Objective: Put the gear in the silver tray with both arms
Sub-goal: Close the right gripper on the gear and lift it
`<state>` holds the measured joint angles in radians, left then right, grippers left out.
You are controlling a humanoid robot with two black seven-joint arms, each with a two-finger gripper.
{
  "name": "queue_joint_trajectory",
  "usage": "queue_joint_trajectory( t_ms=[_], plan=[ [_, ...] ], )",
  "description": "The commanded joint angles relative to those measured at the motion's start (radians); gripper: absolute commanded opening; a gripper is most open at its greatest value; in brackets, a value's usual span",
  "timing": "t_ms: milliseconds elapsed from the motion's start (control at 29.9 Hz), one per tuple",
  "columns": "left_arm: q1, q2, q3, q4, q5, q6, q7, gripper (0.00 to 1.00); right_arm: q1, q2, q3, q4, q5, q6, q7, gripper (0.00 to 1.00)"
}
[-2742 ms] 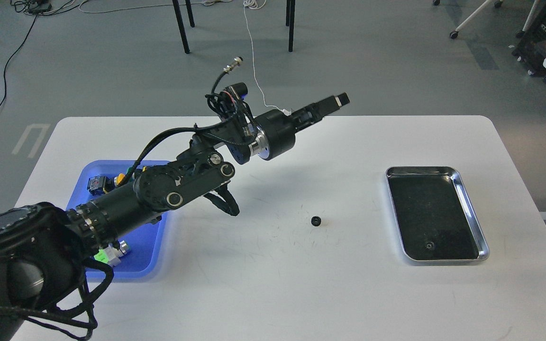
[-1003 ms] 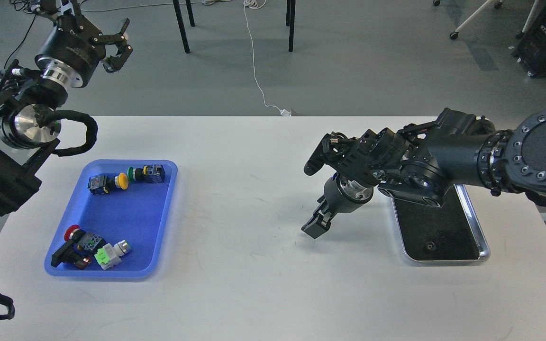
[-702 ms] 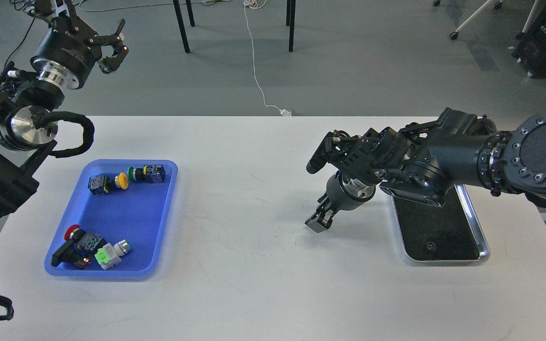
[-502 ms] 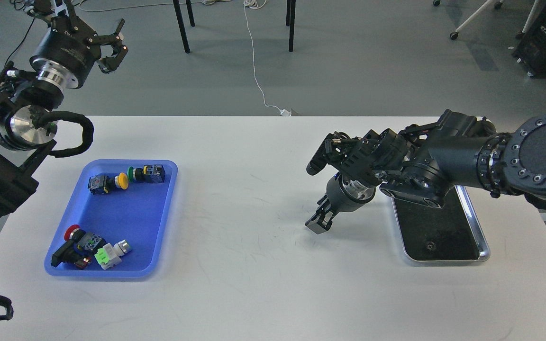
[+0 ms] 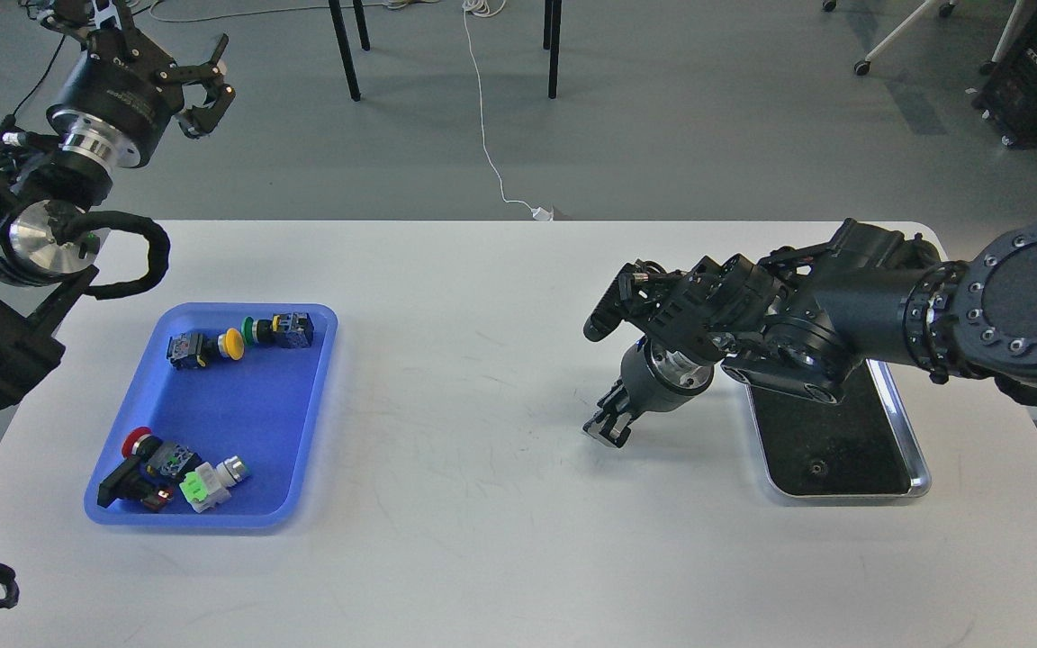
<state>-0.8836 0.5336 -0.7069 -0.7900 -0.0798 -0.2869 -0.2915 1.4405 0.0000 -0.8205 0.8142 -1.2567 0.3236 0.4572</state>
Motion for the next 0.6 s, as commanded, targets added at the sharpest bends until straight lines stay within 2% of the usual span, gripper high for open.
queue_joint_trajectory(
  t_ms=[0, 100, 234, 401, 569],
  plan=[
    [0.002, 0.003, 0.0, 0.0, 0.0, 0.0, -0.002, 0.97, -0.002, 0.0, -0.003, 0.0, -0.001, 0.0, 0.0, 0.29],
    [0.002, 0.003, 0.0, 0.0, 0.0, 0.0, -0.002, 0.97, 0.0, 0.0, -0.002, 0.002, -0.001, 0.0, 0.0, 0.26],
    [0.003, 0.016, 0.0, 0.0, 0.0, -0.001, 0.0, 0.97, 0.009, 0.0, 0.004, 0.0, 0.0, -0.001, 0.0, 0.17],
    [0.003, 0.035, 0.0, 0.0, 0.0, -0.006, -0.002, 0.97, 0.078, 0.0, 0.04, 0.005, 0.002, -0.014, 0.001, 0.16],
    [0.003, 0.039, 0.001, 0.0, 0.0, -0.009, -0.003, 0.97, 0.15, -0.156, 0.044, 0.071, -0.012, -0.011, 0.001, 0.17]
  ],
)
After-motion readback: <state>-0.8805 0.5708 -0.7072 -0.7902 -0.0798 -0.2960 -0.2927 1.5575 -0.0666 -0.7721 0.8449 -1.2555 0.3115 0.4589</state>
